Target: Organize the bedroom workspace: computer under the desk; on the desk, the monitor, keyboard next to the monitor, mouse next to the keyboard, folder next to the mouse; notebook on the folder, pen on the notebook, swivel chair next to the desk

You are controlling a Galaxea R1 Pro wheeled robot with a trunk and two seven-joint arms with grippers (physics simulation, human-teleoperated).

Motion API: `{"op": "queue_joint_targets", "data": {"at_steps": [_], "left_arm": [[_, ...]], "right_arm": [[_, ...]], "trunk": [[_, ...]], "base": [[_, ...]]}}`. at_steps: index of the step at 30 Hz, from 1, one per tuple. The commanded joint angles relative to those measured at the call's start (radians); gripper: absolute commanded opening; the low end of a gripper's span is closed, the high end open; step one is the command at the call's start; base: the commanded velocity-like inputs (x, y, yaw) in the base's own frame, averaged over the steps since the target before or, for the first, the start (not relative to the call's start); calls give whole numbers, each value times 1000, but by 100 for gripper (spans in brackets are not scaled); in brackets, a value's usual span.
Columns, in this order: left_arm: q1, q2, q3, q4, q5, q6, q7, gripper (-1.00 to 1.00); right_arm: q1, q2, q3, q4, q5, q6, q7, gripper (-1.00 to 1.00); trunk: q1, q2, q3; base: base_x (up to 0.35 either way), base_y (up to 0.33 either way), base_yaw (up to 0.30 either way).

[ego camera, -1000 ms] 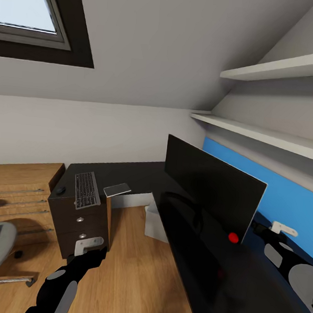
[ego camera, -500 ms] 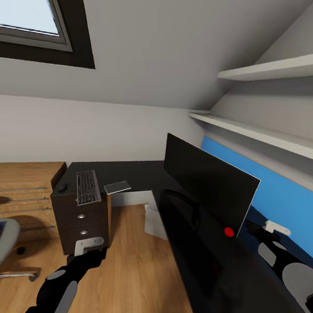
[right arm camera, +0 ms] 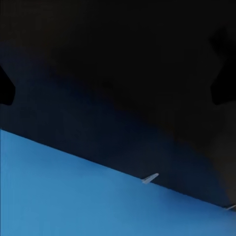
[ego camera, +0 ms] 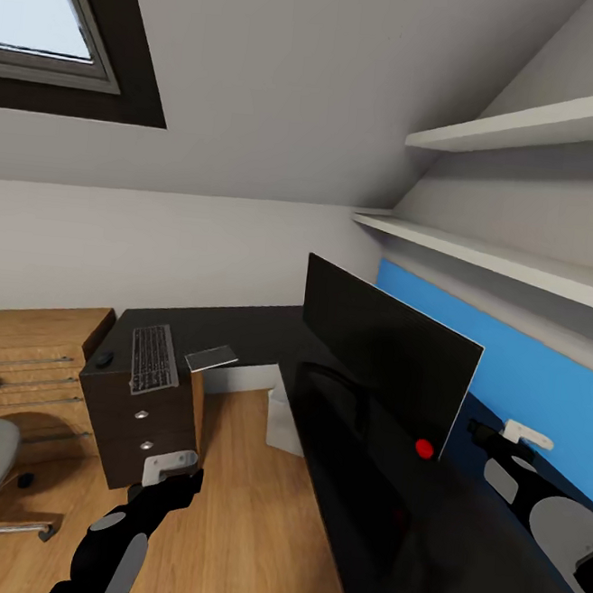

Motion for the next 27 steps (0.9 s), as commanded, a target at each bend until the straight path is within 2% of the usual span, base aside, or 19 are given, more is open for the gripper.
{"op": "queue_joint_targets", "data": {"at_steps": [1,3,11,13,14,15,20,23,27], "left_arm": [[-1,0,-1,-1,11,3,9,100],[-1,0,-1,-1,11,3,9,100],[-1,0,-1,-1,11,3,9,100],[-1,0,-1,-1,11,3,9,100],[-1,0,-1,-1,11,3,9,100],[-1,0,-1,-1,11,3,9,100],[-1,0,0,-1,11,3,9,100],[-1,0,0,-1,11,3,9,100],[-1,0,0,-1,11,3,9,100]], "right_arm": [[0,4,8,-3,-7,-2,-5,100],[0,12,11,-7,-5,-2,-4,100],[0,19,16,-12,-3,-3,-2,100],[0,34,16,-12,3,-3,-2,100],[0,44,14,-12,20,-3,-2,100],[0,52,13,-11,72,-3,-2,100],[0,57,13,-10,115,-3,-1,100],[0,59,14,-8,159,-3,-1,100],[0,76,13,-6,186,-3,0,100]], "trunk": [[0,-1,-1],[0,-1,-1],[0,-1,-1],[0,-1,-1],[0,-1,-1],[0,-1,-1],[0,-1,-1],[0,-1,-1],[0,-1,-1]], "base": [[66,-3,0],[32,-2,0],[8,0,9],[1,0,151],[0,0,232],[0,0,264],[0,0,271],[0,0,274],[0,0,269]]}}
